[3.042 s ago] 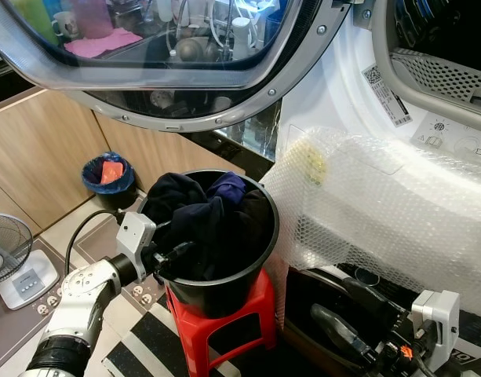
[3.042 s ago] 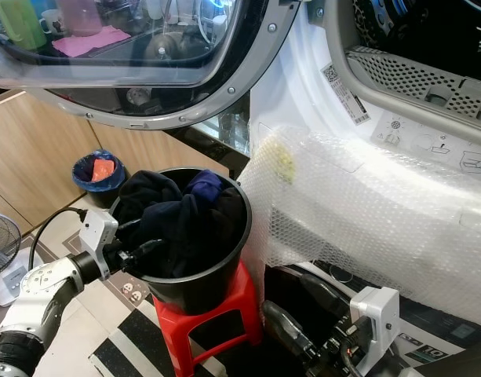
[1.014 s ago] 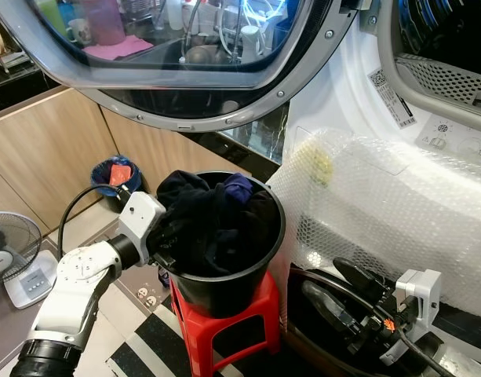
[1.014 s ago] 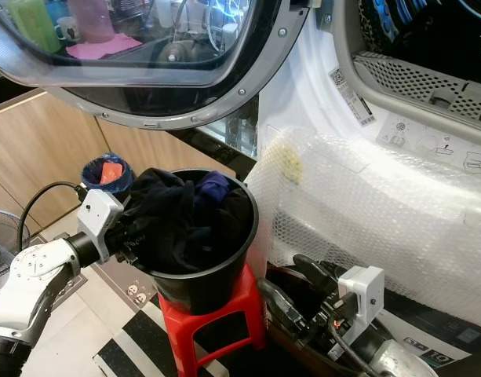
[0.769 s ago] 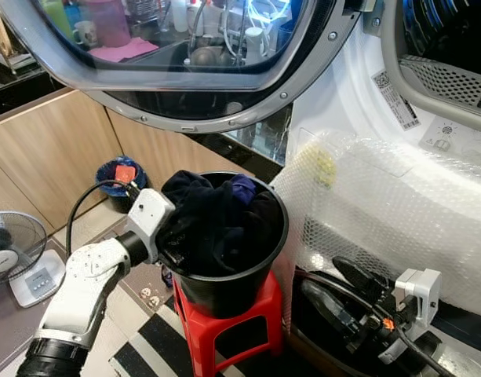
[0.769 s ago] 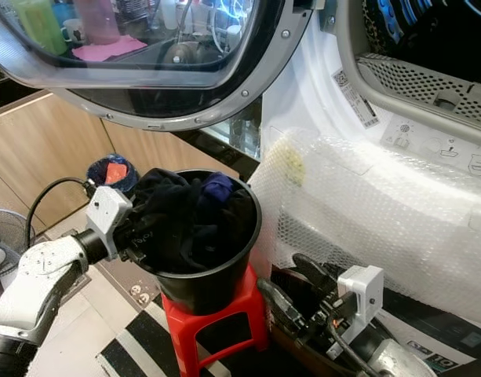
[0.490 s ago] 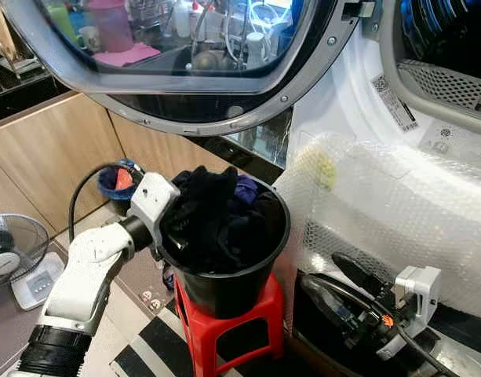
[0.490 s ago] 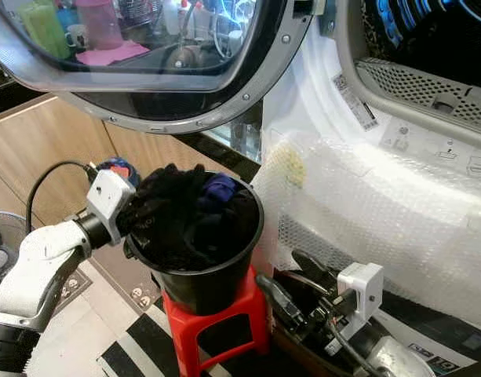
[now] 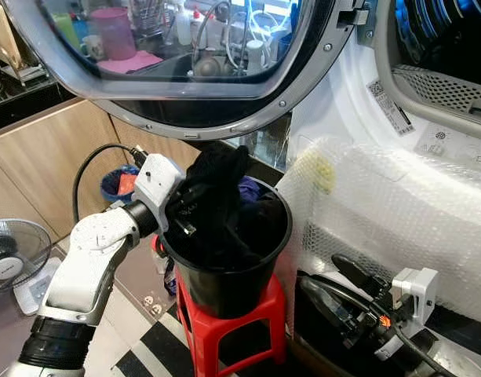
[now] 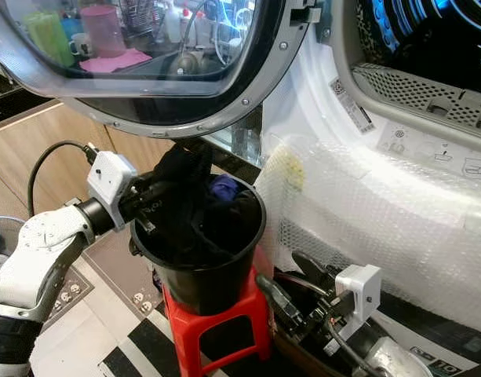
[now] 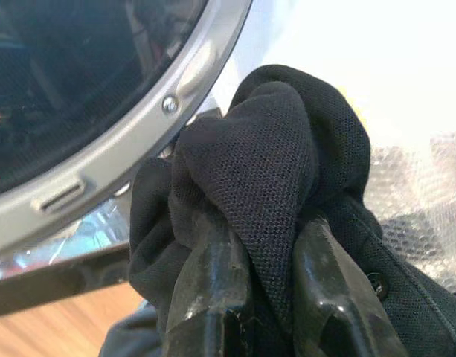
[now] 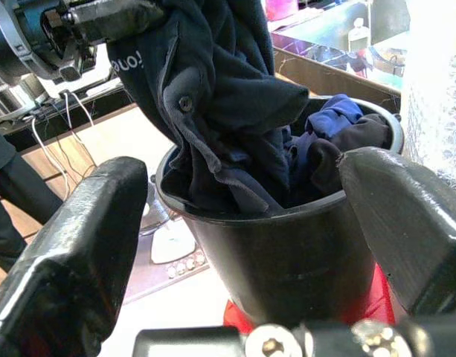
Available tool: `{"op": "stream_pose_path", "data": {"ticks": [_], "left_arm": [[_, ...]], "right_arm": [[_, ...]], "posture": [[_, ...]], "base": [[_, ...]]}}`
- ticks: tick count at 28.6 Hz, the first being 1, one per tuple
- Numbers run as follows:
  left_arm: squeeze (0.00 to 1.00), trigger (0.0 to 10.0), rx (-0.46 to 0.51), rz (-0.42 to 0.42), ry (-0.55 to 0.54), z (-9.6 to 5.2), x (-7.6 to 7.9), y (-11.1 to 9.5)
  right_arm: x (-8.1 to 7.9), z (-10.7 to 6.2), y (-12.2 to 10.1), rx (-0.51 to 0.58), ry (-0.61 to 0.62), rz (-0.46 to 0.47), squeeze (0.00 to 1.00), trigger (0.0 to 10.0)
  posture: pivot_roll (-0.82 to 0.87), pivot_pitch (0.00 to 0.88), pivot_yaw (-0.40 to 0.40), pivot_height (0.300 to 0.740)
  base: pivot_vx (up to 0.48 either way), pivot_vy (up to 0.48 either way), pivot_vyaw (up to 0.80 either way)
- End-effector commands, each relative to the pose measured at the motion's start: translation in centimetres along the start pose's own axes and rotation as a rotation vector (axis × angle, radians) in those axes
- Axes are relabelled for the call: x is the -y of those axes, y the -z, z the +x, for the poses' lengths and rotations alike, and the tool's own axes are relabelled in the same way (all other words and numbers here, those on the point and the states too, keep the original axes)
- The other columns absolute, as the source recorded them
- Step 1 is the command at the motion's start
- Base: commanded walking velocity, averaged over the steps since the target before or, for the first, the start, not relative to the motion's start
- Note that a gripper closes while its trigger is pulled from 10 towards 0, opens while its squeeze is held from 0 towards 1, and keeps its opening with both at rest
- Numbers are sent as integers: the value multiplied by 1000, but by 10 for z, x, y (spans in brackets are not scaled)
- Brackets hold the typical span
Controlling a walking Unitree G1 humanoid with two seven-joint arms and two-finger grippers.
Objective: Clothes washing
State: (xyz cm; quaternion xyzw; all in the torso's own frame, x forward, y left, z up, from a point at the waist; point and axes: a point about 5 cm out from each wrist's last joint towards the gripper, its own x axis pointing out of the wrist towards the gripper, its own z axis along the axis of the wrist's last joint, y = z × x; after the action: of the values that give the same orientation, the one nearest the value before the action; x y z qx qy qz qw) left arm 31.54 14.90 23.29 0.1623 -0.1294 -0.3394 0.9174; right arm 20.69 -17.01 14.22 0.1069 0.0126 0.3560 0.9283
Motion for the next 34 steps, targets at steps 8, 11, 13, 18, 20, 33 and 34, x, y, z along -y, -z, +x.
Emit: {"op": "stream_pose_path", "data": {"ticks": [8,11,13,18,20,33,34], "left_arm": [[0,10000,112,23,46,13,2,-34],[0,10000,127,22,51,16,0,-39],[0,10000,140,34,59,18,-1,-43],[0,10000,174,48,96,26,1,-53],[0,10000,202,63,117,32,2,-62],[0,10000,236,21,258,60,28,-64],[0,10000,236,5,277,63,32,-62]], "right_arm": [[-4,0,5,5,2,9,0,10000],[-4,0,6,7,4,10,0,10000],[-4,0,6,9,7,12,0,10000],[-3,0,7,15,22,19,0,10000],[-3,0,8,19,32,25,0,10000],[7,-2,5,48,120,27,0,10000],[8,-4,4,52,127,23,0,10000]], "posture": [[-58,66,70,740],[-58,66,73,740],[-58,67,74,740],[-53,72,78,740],[-48,75,78,740],[-50,95,87,740],[-51,96,88,740]], "base": [[0,0,0],[0,0,0],[0,0,0],[0,0,0],[0,0,0],[0,0,0],[0,0,0]]}}
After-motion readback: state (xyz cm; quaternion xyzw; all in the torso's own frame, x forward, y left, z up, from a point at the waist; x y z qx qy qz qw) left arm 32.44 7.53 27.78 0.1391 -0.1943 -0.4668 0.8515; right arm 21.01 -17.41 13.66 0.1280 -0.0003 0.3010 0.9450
